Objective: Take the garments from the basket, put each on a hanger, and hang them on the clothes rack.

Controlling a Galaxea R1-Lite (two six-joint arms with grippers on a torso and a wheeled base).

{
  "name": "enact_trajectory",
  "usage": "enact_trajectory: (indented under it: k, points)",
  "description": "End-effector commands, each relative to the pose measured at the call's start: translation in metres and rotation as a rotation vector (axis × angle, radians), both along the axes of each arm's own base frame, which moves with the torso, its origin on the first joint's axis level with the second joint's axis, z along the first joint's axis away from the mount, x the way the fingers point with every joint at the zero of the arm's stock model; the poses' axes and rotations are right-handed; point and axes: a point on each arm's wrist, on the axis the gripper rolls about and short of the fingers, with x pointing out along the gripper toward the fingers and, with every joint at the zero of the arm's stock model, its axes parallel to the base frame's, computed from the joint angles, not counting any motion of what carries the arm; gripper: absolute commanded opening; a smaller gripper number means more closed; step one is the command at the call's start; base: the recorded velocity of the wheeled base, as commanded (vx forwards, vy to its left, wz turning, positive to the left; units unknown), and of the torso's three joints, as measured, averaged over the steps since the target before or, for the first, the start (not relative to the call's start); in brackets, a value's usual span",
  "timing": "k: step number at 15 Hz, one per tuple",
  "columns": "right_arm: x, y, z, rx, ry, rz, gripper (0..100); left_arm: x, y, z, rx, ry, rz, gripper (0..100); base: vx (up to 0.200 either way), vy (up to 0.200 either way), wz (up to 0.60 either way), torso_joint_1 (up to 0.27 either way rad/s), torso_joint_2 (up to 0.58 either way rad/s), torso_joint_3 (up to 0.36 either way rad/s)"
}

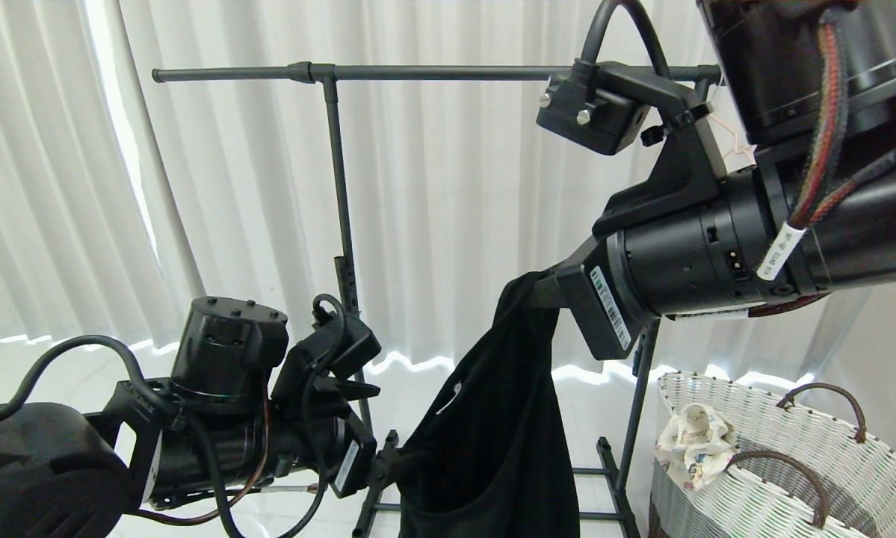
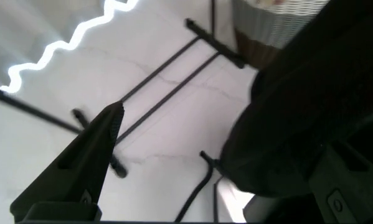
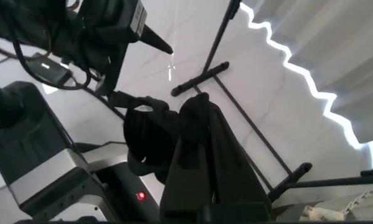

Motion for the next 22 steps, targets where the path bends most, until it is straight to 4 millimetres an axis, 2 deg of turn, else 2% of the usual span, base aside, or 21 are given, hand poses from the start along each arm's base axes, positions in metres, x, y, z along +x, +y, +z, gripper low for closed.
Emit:
enact_trajectory:
  k: [1, 2, 7, 9, 11, 12, 15, 16, 17, 20, 22]
  points:
    - [-0.001, 0.0, 0.0, -0.004, -0.004, 0.008, 0, -0.001, 0.002, 0.0, -0.007, 0.002, -0.006, 100, 0.0, 0.0, 0.0, 0.0, 0.0, 0.0]
    - [-0.001, 0.001, -0.001, -0.018, -0.017, 0.023, 0, -0.004, 0.004, 0.002, -0.017, -0.002, -0.018, 0, 0.0, 0.0, 0.0, 0.0, 0.0, 0.0]
    - [0.0, 0.001, -0.004, -0.026, -0.01, 0.019, 0, -0.018, 0.01, 0.001, -0.032, 0.012, -0.042, 0, 0.0, 0.0, 0.0, 0.0, 0.0, 0.0]
    - [0.005, -0.006, -0.008, -0.03, 0.01, -0.024, 0, -0.025, 0.017, 0.006, -0.041, -0.008, -0.023, 0, 0.0, 0.0, 0.0, 0.0, 0.0, 0.0]
    - [0.011, -0.017, -0.009, -0.03, 0.027, -0.076, 0, -0.02, 0.024, 0.03, -0.089, -0.088, 0.019, 0, 0.0, 0.0, 0.0, 0.0, 0.0, 0.0]
    - [0.016, -0.023, -0.01, -0.031, 0.03, -0.116, 0, -0.014, 0.027, 0.051, -0.116, -0.119, 0.049, 0, 0.0, 0.0, 0.0, 0.0, 0.0, 0.0]
    - [0.023, -0.033, -0.01, -0.015, 0.035, -0.204, 0, -0.011, 0.034, 0.136, -0.172, -0.03, 0.111, 0, 0.0, 0.0, 0.0, 0.0, 0.0, 0.0]
    - [0.023, -0.033, -0.009, -0.003, 0.037, -0.22, 0, -0.014, 0.035, 0.154, -0.181, -0.009, 0.111, 0, 0.0, 0.0, 0.0, 0.0, 0.0, 0.0]
    - [0.024, -0.033, -0.005, 0.036, 0.028, -0.253, 0, -0.021, 0.037, 0.181, -0.178, 0.014, 0.114, 0, 0.0, 0.0, 0.0, 0.0, 0.0, 0.0]
    - [0.026, -0.033, 0.007, 0.132, -0.034, -0.294, 0, -0.054, 0.041, 0.214, -0.138, 0.097, 0.071, 0, 0.0, 0.0, 0.0, 0.0, 0.0, 0.0]
    - [0.024, -0.038, 0.02, 0.199, -0.08, -0.296, 0, -0.077, 0.05, 0.217, -0.01, 0.188, 0.018, 0, 0.0, 0.0, 0.0, 0.0, 0.0, 0.0]
